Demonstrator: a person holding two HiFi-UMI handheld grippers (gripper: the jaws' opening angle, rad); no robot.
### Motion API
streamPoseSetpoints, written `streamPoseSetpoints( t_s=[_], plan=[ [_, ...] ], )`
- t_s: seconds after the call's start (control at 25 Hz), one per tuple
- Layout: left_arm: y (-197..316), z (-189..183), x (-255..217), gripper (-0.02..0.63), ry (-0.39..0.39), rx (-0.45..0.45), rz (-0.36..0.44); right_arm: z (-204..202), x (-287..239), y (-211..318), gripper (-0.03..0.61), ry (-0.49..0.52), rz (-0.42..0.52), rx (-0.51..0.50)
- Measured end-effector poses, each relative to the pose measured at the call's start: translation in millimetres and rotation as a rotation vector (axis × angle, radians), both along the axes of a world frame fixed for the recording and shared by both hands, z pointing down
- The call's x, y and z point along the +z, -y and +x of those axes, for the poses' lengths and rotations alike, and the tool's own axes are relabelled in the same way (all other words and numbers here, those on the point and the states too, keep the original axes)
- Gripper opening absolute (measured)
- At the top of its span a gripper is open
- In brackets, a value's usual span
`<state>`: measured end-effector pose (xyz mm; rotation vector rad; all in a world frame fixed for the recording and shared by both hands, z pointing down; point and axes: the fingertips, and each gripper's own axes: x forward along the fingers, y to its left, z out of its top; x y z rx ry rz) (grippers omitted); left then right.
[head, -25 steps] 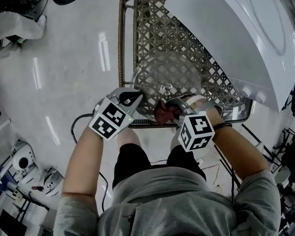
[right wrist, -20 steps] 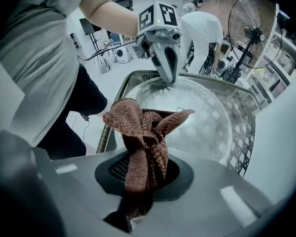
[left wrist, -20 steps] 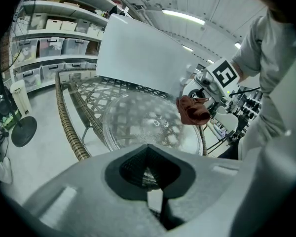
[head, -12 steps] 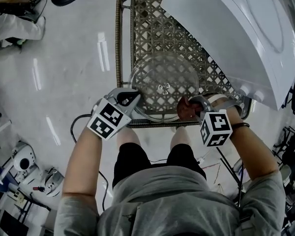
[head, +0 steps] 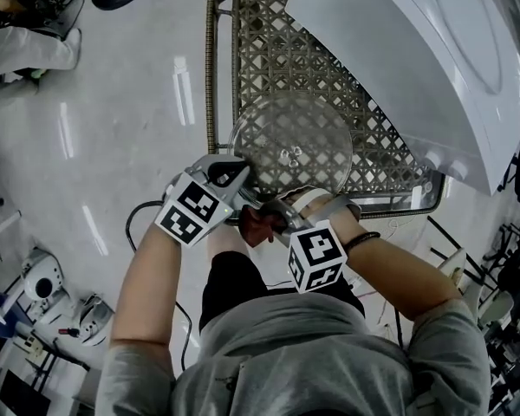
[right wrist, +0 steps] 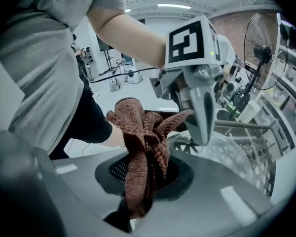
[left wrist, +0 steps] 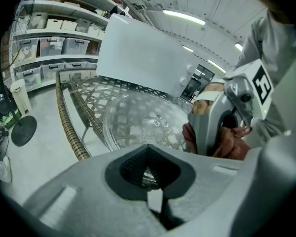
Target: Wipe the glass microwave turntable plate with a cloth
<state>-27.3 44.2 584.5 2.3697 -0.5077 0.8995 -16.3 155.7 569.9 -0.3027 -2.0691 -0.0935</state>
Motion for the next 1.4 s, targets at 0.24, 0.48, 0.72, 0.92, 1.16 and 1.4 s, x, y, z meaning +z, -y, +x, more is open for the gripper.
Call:
streamPoseSetpoints(
  t_s=[0.24,0.48,0.72,0.92,1.16,1.4],
  plan=[
    [0.1,0.1,-0.7,-0.002,0.0,0.005,0.01,-22.5,12.9,-0.1,0.074,-0.005,0.005,0.014],
    [-1.0,0.6,0.3,-0.002,0.0,0.012,0.012,-2.1,12.9,-0.9,0.074,-0.02,-0.033,0.04],
    [-1.4,0.2,-0.3,-0.002,0.001,0.014,0.014,48.1,11.7,-6.6,0.074,-0.093,-0.068,0.056],
    [-0.8,0.4,0.2,-0.002,0.001,0.015,0.012,103.6,10.1,8.8,0.074,-0.18,-0.073,0.124],
    [-1.0,-0.1,-0.7,-0.002,0.001,0.015,0.011,135.9,7.4,27.9,0.074,-0.236,-0.037,0.156],
    [-0.3,0.5,1.0,-0.002,0.002,0.005,0.001,135.4,10.5,28.3,0.074,-0.226,-0.032,0.176]
  ],
)
